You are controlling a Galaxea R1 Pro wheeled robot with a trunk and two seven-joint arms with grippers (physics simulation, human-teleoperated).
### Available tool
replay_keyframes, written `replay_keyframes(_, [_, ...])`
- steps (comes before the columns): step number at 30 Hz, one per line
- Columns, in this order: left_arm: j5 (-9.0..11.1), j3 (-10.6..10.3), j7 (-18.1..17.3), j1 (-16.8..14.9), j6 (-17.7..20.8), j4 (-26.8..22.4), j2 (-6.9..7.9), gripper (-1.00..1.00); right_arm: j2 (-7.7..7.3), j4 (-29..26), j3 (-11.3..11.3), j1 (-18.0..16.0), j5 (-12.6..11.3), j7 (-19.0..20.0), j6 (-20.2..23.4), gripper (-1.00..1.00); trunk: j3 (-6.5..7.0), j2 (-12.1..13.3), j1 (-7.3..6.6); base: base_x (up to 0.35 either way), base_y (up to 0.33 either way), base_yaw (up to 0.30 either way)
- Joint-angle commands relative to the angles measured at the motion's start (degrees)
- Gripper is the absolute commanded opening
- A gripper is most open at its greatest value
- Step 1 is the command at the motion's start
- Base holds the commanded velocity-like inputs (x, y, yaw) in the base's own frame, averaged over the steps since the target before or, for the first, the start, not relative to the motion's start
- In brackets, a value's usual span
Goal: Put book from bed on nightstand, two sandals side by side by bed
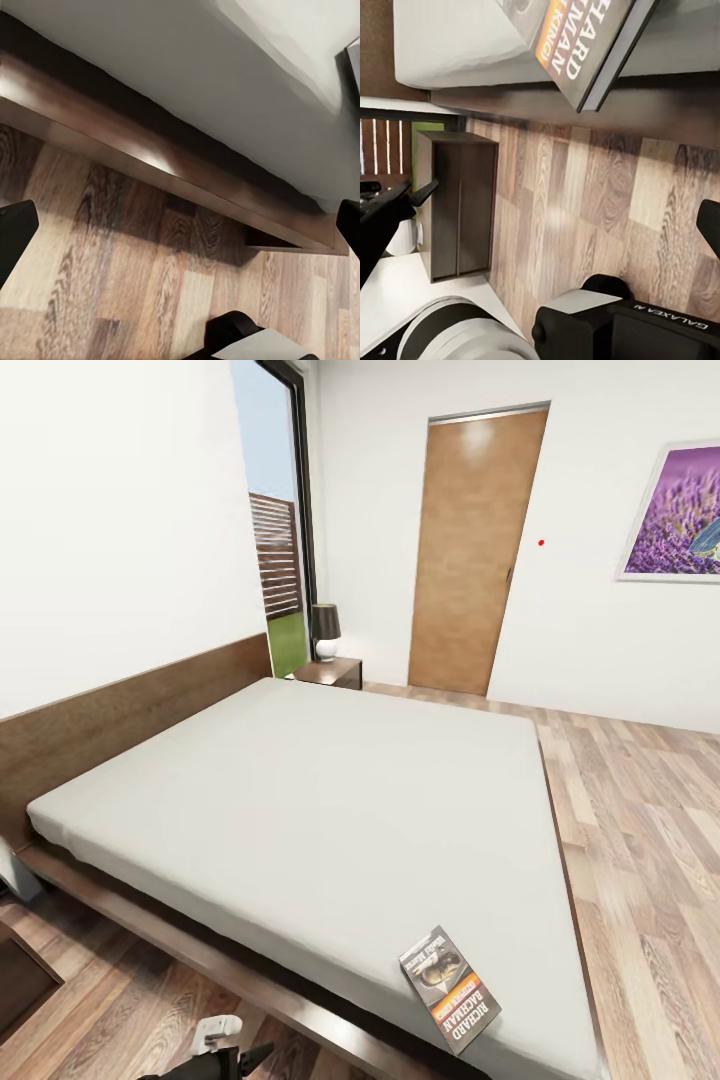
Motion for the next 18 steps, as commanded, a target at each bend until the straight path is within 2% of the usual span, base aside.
replay_keyframes(1, [0.2, 0.3, -0.3, 0.0, 0.4, 0.0, 0.0, 1.0, -0.01, 0.0, 0.0, 0.0, -0.2, 0.2, 0.6, 1.0, -0.05, 0.0, 0.0, 0.0, 0.0, 0.0])
replay_keyframes(18, [0.1, 0.2, -0.3, 0.0, 0.4, 0.0, -0.02, 1.0, 0.03, -0.1, 0.1, 0.0, -0.1, 0.1, 0.6, 1.0, -0.05, 0.0, 0.0, 0.0, 0.0, 0.0])
